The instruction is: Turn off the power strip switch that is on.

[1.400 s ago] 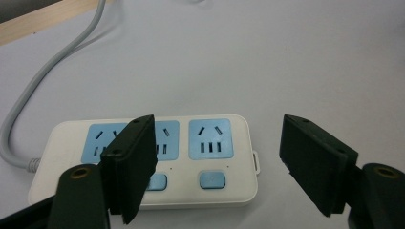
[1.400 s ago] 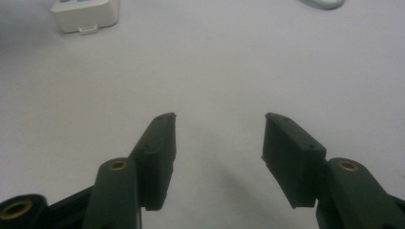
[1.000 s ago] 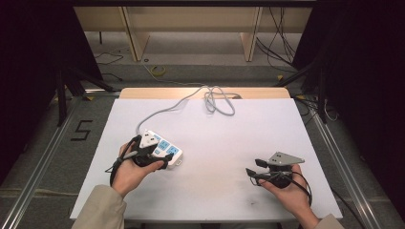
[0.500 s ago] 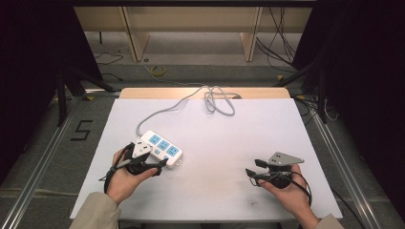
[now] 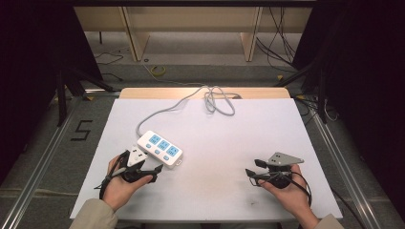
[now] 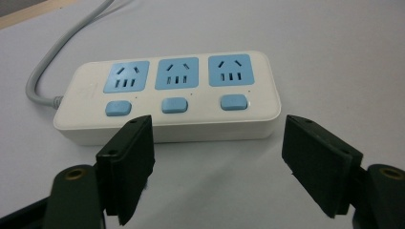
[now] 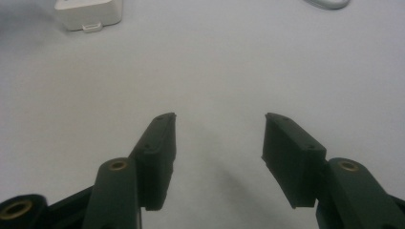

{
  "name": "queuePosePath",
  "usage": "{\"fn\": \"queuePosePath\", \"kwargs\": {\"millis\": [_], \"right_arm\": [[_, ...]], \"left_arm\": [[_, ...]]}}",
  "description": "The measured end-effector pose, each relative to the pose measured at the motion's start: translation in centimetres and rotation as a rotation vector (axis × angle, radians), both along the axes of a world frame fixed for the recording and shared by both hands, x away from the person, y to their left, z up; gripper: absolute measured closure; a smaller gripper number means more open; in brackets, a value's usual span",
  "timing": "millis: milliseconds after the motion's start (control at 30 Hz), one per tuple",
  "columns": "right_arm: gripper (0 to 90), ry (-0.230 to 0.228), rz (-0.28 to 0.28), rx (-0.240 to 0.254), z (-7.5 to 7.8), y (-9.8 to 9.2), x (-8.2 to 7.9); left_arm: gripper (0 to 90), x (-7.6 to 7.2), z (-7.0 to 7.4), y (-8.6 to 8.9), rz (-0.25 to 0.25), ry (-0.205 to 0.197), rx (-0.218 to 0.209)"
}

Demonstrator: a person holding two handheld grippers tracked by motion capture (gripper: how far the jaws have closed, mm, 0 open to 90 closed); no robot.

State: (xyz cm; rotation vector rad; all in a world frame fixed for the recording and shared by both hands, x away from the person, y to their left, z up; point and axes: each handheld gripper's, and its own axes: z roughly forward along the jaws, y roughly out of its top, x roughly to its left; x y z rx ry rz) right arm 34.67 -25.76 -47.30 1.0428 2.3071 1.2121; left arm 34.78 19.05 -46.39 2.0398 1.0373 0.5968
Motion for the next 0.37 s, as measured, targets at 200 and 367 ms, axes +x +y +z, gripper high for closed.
{"fn": "queuePosePath", "kwargs": {"millis": [200, 367], "right_arm": [[46.1, -0.001, -0.001, 0.0, 0.01, -0.03, 0.0], [45.7, -0.004, -0.003, 0.003, 0.03, -0.04, 0.03]], "left_arm": [[26.4, -0.2, -0.15, 0.32, 0.015, -0.007, 0.0], [26.0, -0.35, -0.35, 0.85, 0.047, -0.004, 0.009]]}}
